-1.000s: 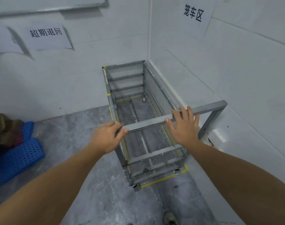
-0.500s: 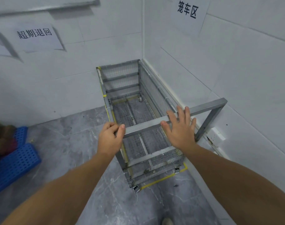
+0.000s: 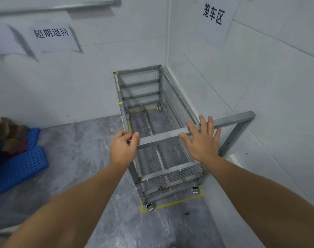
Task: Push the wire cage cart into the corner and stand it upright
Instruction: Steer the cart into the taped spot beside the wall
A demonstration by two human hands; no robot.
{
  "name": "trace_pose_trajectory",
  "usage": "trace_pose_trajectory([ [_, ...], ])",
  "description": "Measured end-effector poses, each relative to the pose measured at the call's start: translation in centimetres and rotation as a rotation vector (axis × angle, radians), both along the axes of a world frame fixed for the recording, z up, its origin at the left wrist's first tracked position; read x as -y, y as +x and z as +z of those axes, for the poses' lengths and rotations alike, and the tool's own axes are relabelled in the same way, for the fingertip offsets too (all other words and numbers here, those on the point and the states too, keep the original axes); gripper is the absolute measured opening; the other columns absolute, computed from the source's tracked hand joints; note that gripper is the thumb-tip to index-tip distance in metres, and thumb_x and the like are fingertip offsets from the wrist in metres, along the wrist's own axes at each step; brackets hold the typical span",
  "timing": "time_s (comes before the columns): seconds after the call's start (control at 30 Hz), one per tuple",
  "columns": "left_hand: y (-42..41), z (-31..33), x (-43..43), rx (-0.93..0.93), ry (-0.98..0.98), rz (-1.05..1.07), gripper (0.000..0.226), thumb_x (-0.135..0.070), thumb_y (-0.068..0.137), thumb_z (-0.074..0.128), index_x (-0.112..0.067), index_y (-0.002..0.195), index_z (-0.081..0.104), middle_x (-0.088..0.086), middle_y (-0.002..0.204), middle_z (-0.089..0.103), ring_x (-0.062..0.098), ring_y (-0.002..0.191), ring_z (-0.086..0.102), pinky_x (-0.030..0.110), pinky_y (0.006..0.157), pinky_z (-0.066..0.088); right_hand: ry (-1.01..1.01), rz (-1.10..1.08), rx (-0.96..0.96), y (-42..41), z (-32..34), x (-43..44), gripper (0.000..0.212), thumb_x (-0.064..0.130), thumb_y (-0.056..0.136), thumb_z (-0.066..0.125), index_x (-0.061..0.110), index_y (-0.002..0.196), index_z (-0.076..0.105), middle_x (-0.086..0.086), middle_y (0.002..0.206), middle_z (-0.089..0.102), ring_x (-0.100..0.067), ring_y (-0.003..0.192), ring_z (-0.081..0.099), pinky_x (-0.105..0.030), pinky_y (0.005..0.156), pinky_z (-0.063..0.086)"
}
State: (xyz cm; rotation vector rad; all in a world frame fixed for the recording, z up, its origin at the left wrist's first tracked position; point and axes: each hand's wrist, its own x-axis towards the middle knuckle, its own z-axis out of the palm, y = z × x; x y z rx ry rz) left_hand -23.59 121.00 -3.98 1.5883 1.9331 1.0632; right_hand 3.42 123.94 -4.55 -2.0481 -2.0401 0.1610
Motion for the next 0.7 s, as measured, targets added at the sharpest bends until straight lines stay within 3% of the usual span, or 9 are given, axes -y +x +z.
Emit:
trace_pose_trajectory([
  [0.23, -0.1, 0.0, 0.1, -0.121, -0.086, 0.050, 0.049, -0.046, 0.097, 0.045, -0.009, 0.079, 0.072, 0.001, 0.101, 0.054, 0.020, 0.090, 0.056, 0.035, 0.082, 0.044, -0.006, 0.081, 0.009, 0.3, 0.1, -0.1, 0.065, 0.078, 0.090, 0.012, 0.043, 0.140, 0.032, -0.008, 0.163, 0.005, -0.029, 0.147, -0.017, -0.067, 0.113, -0.009],
  [0.33, -0.4, 0.6, 0.2, -0.400, -0.106, 0.013, 0.053, -0.058, 0.094, 0.033, -0.022, 0.086, 0.072, -0.003, 0.105, 0.059, 0.026, 0.103, 0.054, 0.045, 0.090, 0.042, -0.010, 0.124, 0.067, 0.8, 0.5, -0.1, 0.067, 0.078, 0.089, 0.008, 0.042, 0.141, 0.029, -0.009, 0.163, 0.007, -0.031, 0.148, -0.015, -0.070, 0.111, -0.008],
  [0.43, 1.1, 1.6, 0.2, -0.643, -0.113, -0.090, 0.049, -0.062, 0.094, 0.030, -0.034, 0.099, 0.070, -0.007, 0.107, 0.060, 0.021, 0.106, 0.054, 0.045, 0.095, 0.034, -0.009, 0.155, 0.128, 2.3, 0.7, -0.5, 0.071, 0.077, 0.089, 0.006, 0.040, 0.146, 0.026, -0.007, 0.163, 0.013, -0.029, 0.149, -0.013, -0.069, 0.112, -0.008],
  [0.7, 5.0, 2.2, -0.1, -0.752, -0.156, -0.307, 0.062, -0.072, 0.090, 0.019, -0.030, 0.121, 0.052, -0.007, 0.107, 0.058, 0.019, 0.096, 0.059, 0.043, 0.089, 0.041, 0.002, 0.236, 0.176, 6.9, 1.4, -2.2, 0.074, 0.075, 0.085, 0.007, 0.039, 0.143, 0.034, 0.000, 0.156, 0.033, -0.025, 0.148, 0.009, -0.065, 0.114, -0.001],
])
